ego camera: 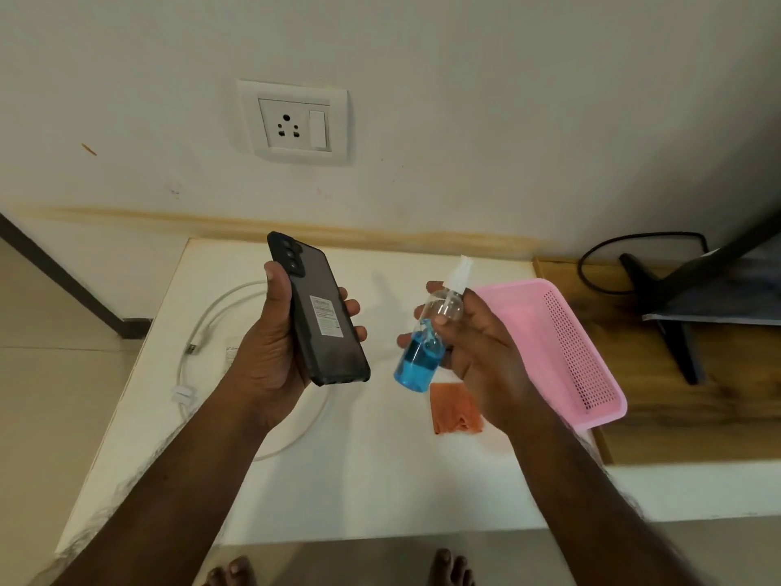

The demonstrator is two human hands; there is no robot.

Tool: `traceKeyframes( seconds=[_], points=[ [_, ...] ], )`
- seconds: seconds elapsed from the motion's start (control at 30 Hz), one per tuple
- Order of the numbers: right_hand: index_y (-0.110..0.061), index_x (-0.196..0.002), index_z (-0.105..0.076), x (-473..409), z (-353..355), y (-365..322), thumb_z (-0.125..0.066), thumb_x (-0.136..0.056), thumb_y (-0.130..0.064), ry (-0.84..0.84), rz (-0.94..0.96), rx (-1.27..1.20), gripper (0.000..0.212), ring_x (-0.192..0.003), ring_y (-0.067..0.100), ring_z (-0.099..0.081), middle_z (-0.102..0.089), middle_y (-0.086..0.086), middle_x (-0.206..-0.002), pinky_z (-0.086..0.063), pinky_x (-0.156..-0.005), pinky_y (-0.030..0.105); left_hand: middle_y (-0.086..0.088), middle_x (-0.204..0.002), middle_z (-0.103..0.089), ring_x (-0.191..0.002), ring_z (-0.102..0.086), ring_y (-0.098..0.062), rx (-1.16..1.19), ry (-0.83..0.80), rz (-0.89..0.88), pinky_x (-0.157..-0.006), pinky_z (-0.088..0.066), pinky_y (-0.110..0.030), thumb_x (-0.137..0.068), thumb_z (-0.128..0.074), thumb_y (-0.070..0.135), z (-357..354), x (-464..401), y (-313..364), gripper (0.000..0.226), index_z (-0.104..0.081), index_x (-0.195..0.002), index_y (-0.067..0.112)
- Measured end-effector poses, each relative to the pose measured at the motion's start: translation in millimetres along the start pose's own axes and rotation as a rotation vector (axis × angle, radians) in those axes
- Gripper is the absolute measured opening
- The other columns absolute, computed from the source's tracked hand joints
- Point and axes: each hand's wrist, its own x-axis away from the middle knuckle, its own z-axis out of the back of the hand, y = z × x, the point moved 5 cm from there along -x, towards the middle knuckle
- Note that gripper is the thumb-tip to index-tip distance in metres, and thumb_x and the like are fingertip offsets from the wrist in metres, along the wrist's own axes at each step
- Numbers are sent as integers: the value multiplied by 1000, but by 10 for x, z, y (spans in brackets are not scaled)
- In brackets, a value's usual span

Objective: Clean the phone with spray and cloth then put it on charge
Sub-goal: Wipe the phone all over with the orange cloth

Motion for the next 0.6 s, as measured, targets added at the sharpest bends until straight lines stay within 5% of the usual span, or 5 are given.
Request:
traceKeyframes(
  seconds=[0.17,0.33,0.43,0.6],
  points=[
    [-49,-139,-44,-56,-140,85,-55,-92,-36,-175,8,-221,50,-71,30,-70,-69,11,-109,-58,-68,45,-12,-108,-71,-91,-70,-32,-33,48,4,-81,-58,-45,-59,-68,82,55,-28,-26,87,-68,-124,24],
    [-50,-146,-35,-106,-149,132,-47,-100,-34,-313,-5,-308,50,-74,30,-72,-65,11,-99,-60,-73,47,-14,-111,-70,-91,-70,-33,-108,69,47,-79,-58,-44,-53,-68,86,78,-30,-66,106,-58,-135,19],
    [-53,-144,-35,-131,-110,136,-35,-105,-33,-314,-5,-302,45,-77,32,-73,-66,9,-99,-59,-75,49,-14,-110,-70,-90,-70,-33,-109,79,54,-78,-59,-43,-50,-70,87,77,-40,-77,110,-58,-134,16],
    [-53,-137,-46,-170,-83,156,-49,-98,-35,-213,-60,-232,43,-69,28,-70,-68,3,-92,-58,-67,49,-14,-109,-70,-90,-69,-32,-100,84,70,-81,-59,-43,-51,-71,85,92,-46,-89,108,-60,-131,13]
  ],
)
